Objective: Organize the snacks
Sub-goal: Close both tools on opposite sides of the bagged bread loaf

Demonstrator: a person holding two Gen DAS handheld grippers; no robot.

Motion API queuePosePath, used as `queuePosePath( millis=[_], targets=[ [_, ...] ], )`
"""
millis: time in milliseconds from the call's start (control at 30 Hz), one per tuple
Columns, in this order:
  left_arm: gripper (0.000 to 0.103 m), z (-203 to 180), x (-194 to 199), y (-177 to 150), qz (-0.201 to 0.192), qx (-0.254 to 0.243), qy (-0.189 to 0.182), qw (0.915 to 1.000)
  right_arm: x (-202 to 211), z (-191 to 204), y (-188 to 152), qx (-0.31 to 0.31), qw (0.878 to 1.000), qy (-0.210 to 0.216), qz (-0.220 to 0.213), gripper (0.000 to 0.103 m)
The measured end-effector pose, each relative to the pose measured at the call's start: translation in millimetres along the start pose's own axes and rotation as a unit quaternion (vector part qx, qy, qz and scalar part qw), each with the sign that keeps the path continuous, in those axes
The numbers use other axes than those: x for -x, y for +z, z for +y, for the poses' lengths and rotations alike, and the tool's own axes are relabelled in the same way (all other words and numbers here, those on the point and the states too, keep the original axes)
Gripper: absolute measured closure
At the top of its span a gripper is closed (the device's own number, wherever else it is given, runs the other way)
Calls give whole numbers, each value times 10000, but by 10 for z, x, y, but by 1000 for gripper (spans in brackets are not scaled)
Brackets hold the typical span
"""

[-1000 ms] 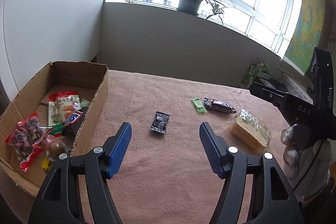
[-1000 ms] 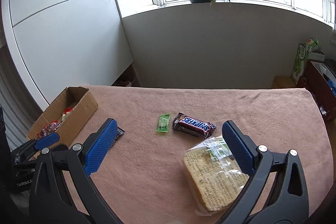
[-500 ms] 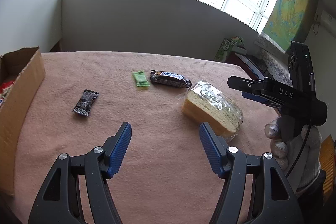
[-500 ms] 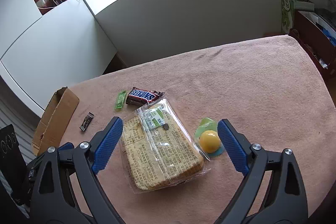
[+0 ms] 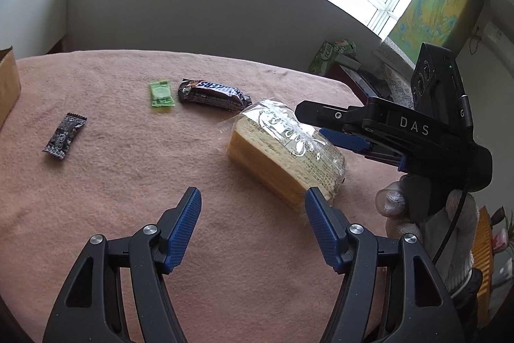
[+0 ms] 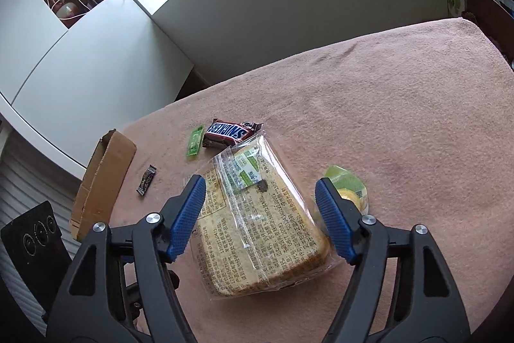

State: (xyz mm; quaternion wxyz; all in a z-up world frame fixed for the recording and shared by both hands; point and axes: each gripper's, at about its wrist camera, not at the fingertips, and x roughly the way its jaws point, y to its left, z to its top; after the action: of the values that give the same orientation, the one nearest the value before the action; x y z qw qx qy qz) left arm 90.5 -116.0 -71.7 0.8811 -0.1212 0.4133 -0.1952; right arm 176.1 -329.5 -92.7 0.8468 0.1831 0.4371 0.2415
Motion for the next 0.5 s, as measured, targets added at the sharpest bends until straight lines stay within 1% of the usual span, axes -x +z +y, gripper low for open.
queuePosePath(
  millis=[100,233,400,500],
  targets=[
    [36,-16,-17,5,33,32,-67,10000,-35,46,-36,108,9999,-59,75,32],
    [36,-40,-27,8,107,27,-192,9998,-33,77,-91,117,9998,62,171,35],
    [36,-37,-32,2,157,-1,-186,9997,-56,176,-162,230,9985,311,381,36],
    [36,-29,-73,20,214,1,-200,9996,-111,273,-202,516,9974,198,472,36]
  ],
)
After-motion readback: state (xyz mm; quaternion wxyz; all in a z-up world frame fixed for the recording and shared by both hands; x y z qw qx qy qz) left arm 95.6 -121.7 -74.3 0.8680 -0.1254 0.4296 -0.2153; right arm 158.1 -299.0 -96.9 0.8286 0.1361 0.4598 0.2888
